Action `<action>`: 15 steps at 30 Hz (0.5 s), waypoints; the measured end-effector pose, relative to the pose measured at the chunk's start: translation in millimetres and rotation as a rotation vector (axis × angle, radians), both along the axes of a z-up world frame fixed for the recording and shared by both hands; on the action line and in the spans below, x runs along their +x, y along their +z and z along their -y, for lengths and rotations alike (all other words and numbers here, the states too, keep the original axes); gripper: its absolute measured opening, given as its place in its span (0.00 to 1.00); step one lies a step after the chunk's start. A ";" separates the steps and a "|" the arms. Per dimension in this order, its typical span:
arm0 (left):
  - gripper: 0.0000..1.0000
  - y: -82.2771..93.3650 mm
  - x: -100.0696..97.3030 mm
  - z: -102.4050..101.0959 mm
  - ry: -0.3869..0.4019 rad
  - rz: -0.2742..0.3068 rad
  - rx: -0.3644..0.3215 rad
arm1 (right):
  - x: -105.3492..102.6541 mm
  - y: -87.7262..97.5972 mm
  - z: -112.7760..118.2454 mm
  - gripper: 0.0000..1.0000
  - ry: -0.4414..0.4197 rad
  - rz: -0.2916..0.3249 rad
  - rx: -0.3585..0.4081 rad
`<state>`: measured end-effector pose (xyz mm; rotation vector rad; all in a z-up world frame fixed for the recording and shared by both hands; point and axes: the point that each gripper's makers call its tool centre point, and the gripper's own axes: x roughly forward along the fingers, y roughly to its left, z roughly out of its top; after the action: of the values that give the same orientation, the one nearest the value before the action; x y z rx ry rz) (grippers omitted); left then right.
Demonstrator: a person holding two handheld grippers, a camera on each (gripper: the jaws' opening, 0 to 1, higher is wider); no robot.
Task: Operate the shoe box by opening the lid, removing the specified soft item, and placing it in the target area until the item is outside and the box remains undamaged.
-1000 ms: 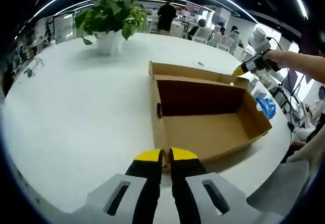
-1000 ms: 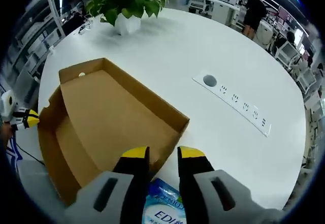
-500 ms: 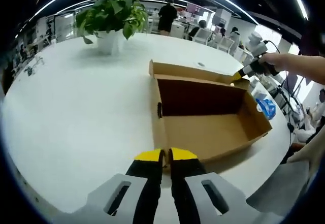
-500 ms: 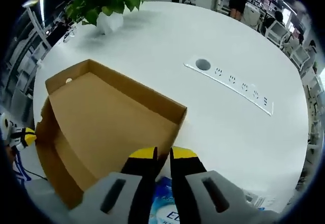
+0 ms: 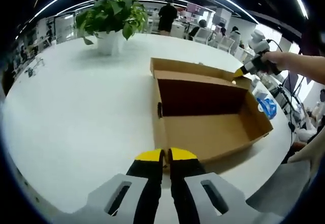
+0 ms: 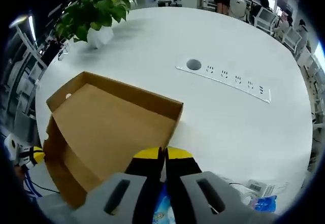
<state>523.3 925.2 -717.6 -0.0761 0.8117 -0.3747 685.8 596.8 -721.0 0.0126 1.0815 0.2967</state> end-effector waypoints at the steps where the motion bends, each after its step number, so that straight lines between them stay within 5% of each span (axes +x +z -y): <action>1: 0.01 -0.3 0.2 0.0 0.000 -0.002 -0.001 | 0.5 2.5 -0.5 0.00 -0.006 0.009 0.009; 15: 0.01 -2.2 0.5 -0.4 0.008 -0.014 -0.006 | -12.3 21.9 -7.5 0.00 0.009 0.076 0.034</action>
<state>523.8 925.6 -719.8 -0.0877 0.8234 -0.3689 673.5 604.4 -699.1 0.0264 1.0013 0.3215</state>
